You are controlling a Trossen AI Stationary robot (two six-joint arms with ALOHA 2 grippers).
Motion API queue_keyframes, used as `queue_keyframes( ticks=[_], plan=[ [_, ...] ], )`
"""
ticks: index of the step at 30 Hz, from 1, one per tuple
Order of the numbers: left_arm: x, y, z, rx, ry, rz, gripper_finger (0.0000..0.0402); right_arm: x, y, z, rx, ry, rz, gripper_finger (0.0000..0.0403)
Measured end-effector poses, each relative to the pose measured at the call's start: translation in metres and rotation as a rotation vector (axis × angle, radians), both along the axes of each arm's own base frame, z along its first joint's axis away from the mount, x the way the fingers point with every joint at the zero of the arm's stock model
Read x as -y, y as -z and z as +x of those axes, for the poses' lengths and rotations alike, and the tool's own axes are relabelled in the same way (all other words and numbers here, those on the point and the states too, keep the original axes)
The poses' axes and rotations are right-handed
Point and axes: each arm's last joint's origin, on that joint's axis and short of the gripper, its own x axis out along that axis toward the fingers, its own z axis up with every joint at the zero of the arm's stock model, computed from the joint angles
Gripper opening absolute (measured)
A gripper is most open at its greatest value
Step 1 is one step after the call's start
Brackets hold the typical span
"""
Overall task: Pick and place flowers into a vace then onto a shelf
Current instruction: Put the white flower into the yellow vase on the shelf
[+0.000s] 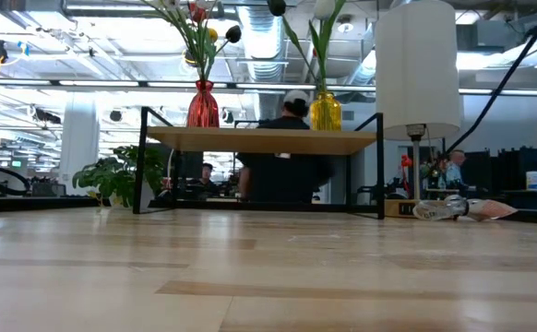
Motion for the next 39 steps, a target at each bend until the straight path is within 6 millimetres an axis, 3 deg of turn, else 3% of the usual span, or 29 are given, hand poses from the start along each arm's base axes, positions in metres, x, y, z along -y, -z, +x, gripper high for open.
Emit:
queue_keyframes(
  ticks=[3,6,12,17,21,25,33,36,39],
  plan=[
    [0.003,0.008,-0.006,-0.074,0.006,0.013,0.0154,0.003,0.007,0.008,0.003,0.016,0.004,0.0002],
    [0.008,0.017,-0.010,-0.128,0.013,0.019,0.0155,0.028,0.002,0.029,-0.002,0.074,-0.003,0.0002],
    [0.019,0.031,-0.021,-0.139,0.008,-0.011,0.0155,0.083,-0.011,0.055,-0.043,0.187,-0.044,0.0002],
    [0.024,0.036,-0.029,-0.116,-0.031,0.009,0.0155,0.144,-0.027,0.076,-0.043,0.304,-0.053,0.0002],
    [0.024,0.037,-0.031,-0.108,-0.046,0.020,0.0155,0.187,-0.049,0.097,-0.197,0.399,-0.160,0.0004],
    [0.024,0.037,-0.030,-0.104,-0.053,0.023,0.0155,0.224,-0.058,0.112,-0.334,0.475,-0.249,0.0008],
    [0.023,0.037,-0.030,-0.081,-0.100,0.037,0.0155,0.315,-0.094,0.112,-0.287,0.653,-0.176,0.0003],
    [0.022,0.037,-0.030,-0.073,-0.115,0.044,0.0155,0.332,-0.101,0.110,-0.284,0.688,-0.167,0.0002],
    [0.021,0.037,-0.030,-0.073,-0.115,0.067,0.0155,0.338,-0.105,0.107,-0.274,0.698,-0.159,0.0002]
  ],
)
